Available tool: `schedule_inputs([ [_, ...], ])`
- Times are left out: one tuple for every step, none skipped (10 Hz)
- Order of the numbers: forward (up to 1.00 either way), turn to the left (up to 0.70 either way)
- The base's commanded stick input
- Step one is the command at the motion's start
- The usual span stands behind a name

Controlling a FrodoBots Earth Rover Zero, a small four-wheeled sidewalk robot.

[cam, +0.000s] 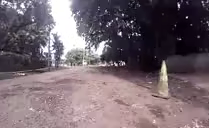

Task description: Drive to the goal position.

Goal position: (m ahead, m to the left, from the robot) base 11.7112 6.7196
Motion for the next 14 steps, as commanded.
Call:
schedule_inputs([
  [0.70,0.10],
  [0.70,0.29],
  [0.70,0.35],
  [0.70,0.35],
  [0.70,0.35],
  [0.70,0.18],
  [0.70,0.08],
  [0.70,0.00],
  [0.70,0.00],
  [0.70,0.00],
  [0.70,0.00],
  [0.70,0.00],
  [0.70,0.00],
  [0.70,0.00],
])
